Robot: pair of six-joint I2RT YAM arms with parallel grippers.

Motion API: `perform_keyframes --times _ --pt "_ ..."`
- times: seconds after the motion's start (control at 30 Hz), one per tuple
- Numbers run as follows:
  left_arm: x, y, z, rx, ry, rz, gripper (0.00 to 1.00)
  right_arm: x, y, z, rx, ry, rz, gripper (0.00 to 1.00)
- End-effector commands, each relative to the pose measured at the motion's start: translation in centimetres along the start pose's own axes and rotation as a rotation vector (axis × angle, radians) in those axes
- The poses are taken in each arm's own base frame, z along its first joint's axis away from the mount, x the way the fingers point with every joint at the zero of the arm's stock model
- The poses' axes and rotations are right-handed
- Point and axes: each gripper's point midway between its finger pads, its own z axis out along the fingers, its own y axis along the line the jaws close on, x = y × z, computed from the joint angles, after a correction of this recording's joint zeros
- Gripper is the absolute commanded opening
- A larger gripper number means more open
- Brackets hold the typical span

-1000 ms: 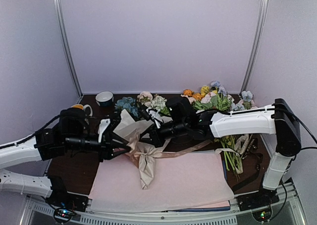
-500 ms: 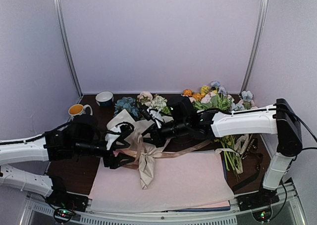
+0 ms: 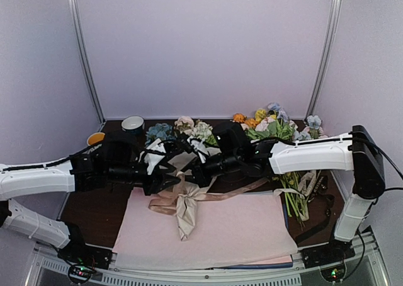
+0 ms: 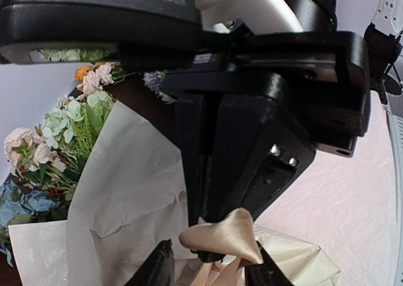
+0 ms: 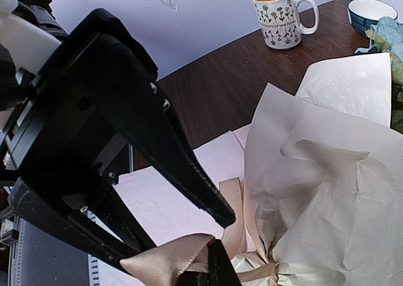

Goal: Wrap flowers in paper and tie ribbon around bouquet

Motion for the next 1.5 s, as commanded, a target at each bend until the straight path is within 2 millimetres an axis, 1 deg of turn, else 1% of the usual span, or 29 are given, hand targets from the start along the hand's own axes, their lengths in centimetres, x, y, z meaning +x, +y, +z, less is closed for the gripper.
perform_keyframes --times 0.0,0.2,0.33,0.47,0.53,0.57,0.6,0.7,0.8,0.83,0.93,1.0,1.03,1.13,1.17,1.2,1.27,1.37,1.4,1.47 --pt "-3.0 1.0 -0.4 -0.032 -0.088 0.043 0.39 -1.2 0.4 -1.1 0.000 -0.034 -0.024 0.00" --pt "-3.9 0.7 -0.6 -0.011 -0.127 0.041 0.43 -1.0 0.5 -1.0 -0.007 -0.029 -0.023 0.00" --pt "-4.2 0.5 -0.6 -0.003 -0.138 0.045 0.39 -1.0 0.5 -1.0 -0.010 -0.028 -0.025 0.00" --pt "-4.6 0.0 -0.6 0.032 -0.159 0.044 0.38 -0.8 0.4 -0.9 -0.010 -0.020 -0.019 0.00" --pt "-4.7 -0.1 -0.5 0.037 -0.160 0.040 0.31 -0.7 0.4 -0.9 -0.010 -0.017 -0.018 0.00" --pt "-4.7 -0.2 -0.5 0.044 -0.162 0.038 0.25 -0.7 0.4 -0.9 -0.011 -0.016 -0.017 0.00" --pt "-4.7 -0.3 -0.5 0.049 -0.164 0.038 0.17 -0.6 0.5 -0.9 -0.012 -0.014 -0.017 0.00" --pt "-4.7 -0.5 -0.4 0.060 -0.171 0.032 0.01 -0.6 0.5 -0.9 -0.010 -0.015 -0.017 0.00" --pt "-4.4 -0.6 -0.4 0.064 -0.164 0.026 0.00 -0.6 0.3 -1.0 -0.002 -0.012 -0.014 0.00" --pt "-4.3 -0.6 -0.4 0.063 -0.162 0.024 0.00 -0.6 0.2 -1.0 0.005 -0.012 -0.014 0.02" --pt "-3.9 -0.3 -0.4 0.046 -0.157 0.013 0.00 -0.2 -0.4 -1.3 0.040 0.005 -0.007 0.13" --pt "-3.5 0.4 -0.4 -0.001 -0.157 -0.007 0.00 0.2 -1.6 -2.0 0.094 0.025 0.006 0.21" --pt "-3.2 0.8 -0.4 -0.027 -0.155 -0.017 0.00 0.5 -2.2 -2.6 0.120 0.035 0.016 0.25" --pt "-2.2 1.2 -0.1 -0.059 -0.147 -0.041 0.00 2.1 -5.2 -4.9 0.263 0.085 0.061 0.33" --pt "-1.9 1.2 0.1 -0.055 -0.145 -0.050 0.00 2.9 -6.2 -5.9 0.317 0.105 0.076 0.35" --pt "-1.7 1.0 0.3 -0.047 -0.145 -0.058 0.00 4.0 -7.3 -7.1 0.380 0.141 0.095 0.36" --pt "-1.3 0.8 0.6 -0.037 -0.140 -0.072 0.00 6.1 -9.7 -10.0 0.537 0.199 0.122 0.39" --pt "-0.8 0.7 1.1 -0.028 -0.129 -0.085 0.00 9.3 -13.8 -15.4 0.807 0.294 0.183 0.42" --pt "-0.6 0.7 1.2 -0.027 -0.124 -0.088 0.00 10.4 -14.9 -17.0 0.876 0.327 0.212 0.43" --pt "-0.5 0.7 1.4 -0.023 -0.117 -0.087 0.00 12.6 -16.7 -19.5 0.965 0.383 0.276 0.44"
